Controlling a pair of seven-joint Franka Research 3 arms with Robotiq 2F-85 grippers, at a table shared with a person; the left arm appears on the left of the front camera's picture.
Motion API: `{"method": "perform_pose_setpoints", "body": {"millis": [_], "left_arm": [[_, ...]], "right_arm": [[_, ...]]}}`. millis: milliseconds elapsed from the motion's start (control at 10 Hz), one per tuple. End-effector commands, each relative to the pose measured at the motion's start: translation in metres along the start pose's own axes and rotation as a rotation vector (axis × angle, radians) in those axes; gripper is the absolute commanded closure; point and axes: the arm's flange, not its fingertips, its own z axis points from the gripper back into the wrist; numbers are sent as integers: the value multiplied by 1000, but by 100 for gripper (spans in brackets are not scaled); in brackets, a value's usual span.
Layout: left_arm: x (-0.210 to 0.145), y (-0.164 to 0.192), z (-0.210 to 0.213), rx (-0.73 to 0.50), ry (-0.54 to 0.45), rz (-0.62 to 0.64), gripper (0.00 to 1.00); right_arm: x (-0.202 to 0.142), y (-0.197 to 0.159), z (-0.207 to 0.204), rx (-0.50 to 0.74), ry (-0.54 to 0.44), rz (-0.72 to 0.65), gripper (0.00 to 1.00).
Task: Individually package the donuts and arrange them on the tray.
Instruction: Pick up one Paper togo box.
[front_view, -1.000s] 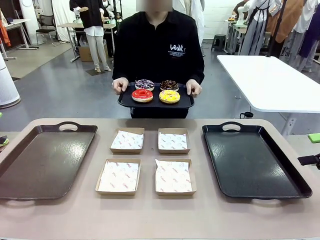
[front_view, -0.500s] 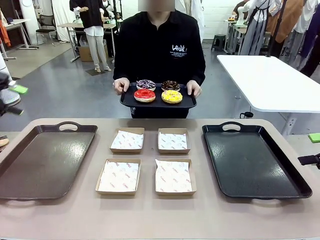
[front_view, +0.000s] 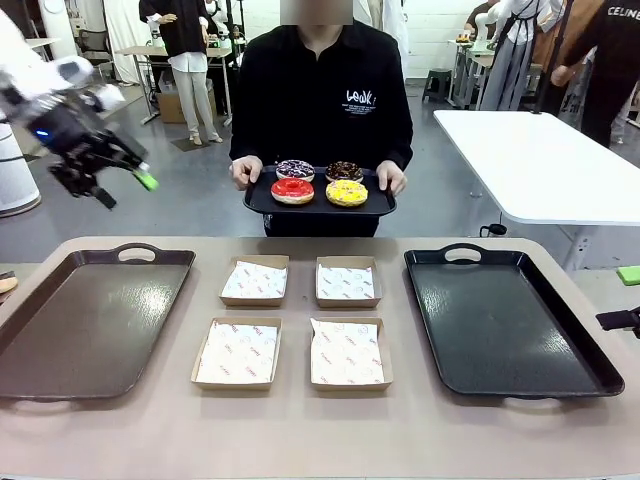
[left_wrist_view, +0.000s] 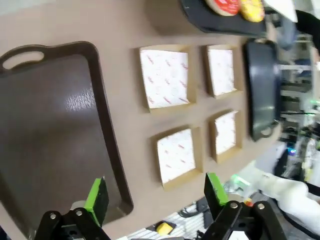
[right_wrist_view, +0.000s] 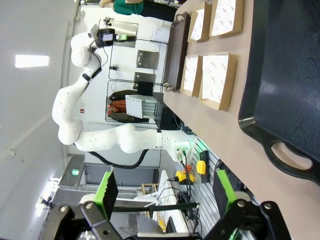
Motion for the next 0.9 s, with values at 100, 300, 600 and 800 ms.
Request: {"method": "perform_pose_setpoints", "body": {"millis": [100,300,600,800], "left_arm": [[49,-30,-70,237,69,45,0],[64,-47,-123,345,88,42,0],[63,-56,-186,468,106,4,0],[64,-66,-210,478,100,-19,0]], "right_arm": [[-1,-1,3,15,-2,9,0],[-1,-1,3,15,-2,9,0],[-1,-1,3,15,-2,9,0],[-1,-1,3,15,-2,9,0]]}}
